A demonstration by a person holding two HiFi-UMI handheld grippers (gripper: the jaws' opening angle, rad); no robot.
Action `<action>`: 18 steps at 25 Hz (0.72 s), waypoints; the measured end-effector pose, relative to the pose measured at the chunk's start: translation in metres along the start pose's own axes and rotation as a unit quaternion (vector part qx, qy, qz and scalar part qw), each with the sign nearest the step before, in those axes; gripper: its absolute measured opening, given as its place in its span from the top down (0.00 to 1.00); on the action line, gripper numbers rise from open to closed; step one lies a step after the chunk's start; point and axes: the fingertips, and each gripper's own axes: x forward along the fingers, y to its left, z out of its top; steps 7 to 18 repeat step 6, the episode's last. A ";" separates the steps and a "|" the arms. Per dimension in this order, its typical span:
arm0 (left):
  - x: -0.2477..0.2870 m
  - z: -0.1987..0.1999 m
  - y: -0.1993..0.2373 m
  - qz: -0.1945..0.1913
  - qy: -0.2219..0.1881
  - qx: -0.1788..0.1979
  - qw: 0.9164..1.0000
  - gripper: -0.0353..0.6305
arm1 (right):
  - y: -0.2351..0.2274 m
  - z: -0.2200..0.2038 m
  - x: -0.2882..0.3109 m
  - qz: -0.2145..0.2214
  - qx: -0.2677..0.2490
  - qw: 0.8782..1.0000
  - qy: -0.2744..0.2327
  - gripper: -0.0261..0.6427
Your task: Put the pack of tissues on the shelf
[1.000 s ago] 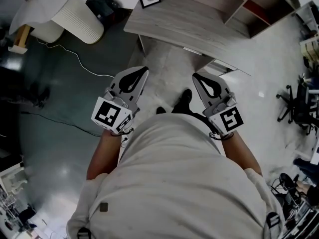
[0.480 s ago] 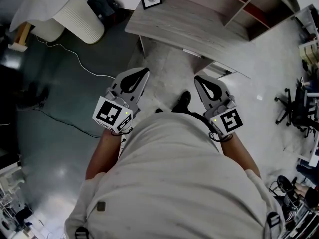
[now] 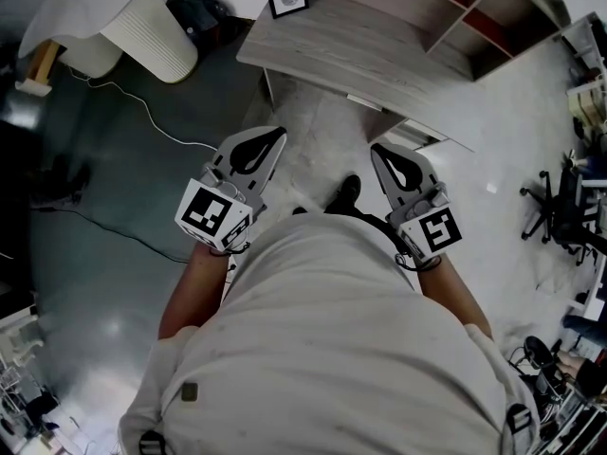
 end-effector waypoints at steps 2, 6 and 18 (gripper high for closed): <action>0.002 -0.001 0.001 0.000 0.001 -0.001 1.000 0.93 | -0.002 -0.001 0.001 0.002 -0.004 1.000 -0.005 0.93; 0.010 -0.001 -0.001 -0.001 0.003 -0.005 1.000 0.93 | -0.008 -0.004 -0.001 0.005 -0.011 1.000 -0.013 0.93; 0.010 -0.001 -0.001 -0.001 0.003 -0.005 1.000 0.93 | -0.008 -0.004 -0.001 0.005 -0.011 1.000 -0.013 0.93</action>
